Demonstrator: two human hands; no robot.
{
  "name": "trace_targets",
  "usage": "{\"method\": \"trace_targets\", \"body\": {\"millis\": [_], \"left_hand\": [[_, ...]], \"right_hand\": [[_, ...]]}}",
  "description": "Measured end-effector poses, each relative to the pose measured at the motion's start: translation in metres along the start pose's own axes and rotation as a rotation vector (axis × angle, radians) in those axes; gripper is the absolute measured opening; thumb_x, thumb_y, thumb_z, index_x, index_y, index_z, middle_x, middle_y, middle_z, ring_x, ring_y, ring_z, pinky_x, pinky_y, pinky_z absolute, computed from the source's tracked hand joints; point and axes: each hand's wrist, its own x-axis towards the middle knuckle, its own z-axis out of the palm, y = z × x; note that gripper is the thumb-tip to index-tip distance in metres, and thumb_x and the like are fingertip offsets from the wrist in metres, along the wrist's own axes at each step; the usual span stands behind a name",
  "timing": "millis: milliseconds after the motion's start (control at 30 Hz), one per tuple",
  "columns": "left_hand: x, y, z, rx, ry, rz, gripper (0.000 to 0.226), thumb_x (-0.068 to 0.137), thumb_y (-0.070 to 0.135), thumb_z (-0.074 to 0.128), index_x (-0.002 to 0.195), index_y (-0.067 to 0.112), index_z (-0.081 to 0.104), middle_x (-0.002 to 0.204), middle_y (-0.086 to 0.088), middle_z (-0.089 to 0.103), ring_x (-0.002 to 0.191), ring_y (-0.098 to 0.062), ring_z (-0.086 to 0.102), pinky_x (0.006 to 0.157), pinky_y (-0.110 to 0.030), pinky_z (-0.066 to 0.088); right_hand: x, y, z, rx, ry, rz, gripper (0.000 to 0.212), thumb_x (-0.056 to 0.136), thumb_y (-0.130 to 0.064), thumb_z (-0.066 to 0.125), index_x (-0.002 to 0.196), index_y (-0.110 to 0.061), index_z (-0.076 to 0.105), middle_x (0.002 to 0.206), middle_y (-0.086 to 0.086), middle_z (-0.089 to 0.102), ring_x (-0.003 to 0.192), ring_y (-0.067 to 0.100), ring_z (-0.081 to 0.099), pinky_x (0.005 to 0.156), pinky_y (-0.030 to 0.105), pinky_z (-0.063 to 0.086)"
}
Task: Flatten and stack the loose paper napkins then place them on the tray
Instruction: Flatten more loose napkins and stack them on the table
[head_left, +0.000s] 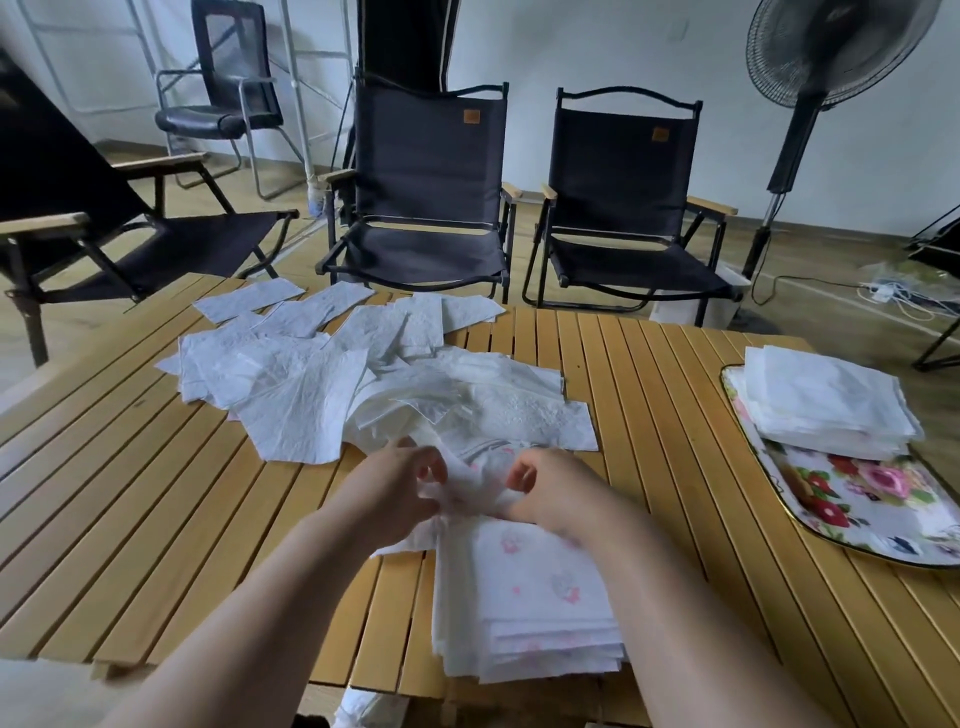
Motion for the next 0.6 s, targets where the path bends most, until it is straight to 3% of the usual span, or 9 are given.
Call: {"method": "trace_targets", "body": {"millis": [200,333,467,600], "left_hand": [[0.007,0.003,-0.004,-0.068,0.102,0.003,0.006,0.089,0.028,0.072,0.095,0.029,0.071,0.103,0.01,0.062,0.074,0.0,0.052,0.059,-0.013,0.038],[0.006,0.009,-0.011,-0.213,0.172,-0.002,0.005,0.088,0.029,0.074,0.087,0.032,0.07,0.096,0.015,0.065,0.079,-0.003,0.061,0.06,-0.017,0.042],[0.001,0.014,-0.016,-0.273,0.209,0.026,0.003,0.09,0.027,0.071,0.089,0.026,0.069,0.093,0.015,0.062,0.079,0.002,0.06,0.051,-0.01,0.04],[-0.001,0.014,-0.018,-0.34,0.238,0.006,0.003,0.092,0.027,0.069,0.089,0.025,0.067,0.094,0.01,0.064,0.079,-0.001,0.061,0.054,-0.014,0.041]], "right_hand": [[0.001,0.009,0.003,0.061,0.058,-0.054,0.026,0.076,-0.036,0.082,0.096,-0.031,0.065,0.106,-0.007,0.059,0.085,0.01,0.058,0.055,0.023,0.048],[-0.002,0.009,0.0,0.093,0.095,-0.118,0.043,0.071,-0.042,0.087,0.108,-0.033,0.066,0.107,-0.012,0.051,0.091,0.012,0.057,0.062,0.026,0.052],[-0.002,0.006,-0.002,0.102,0.161,-0.218,0.031,0.077,-0.041,0.082,0.106,-0.037,0.07,0.107,-0.012,0.052,0.088,0.007,0.052,0.066,0.024,0.043],[-0.003,0.003,-0.003,0.092,0.146,-0.234,0.022,0.081,-0.037,0.075,0.103,-0.037,0.072,0.107,-0.013,0.06,0.095,0.009,0.058,0.075,0.029,0.051]]}}
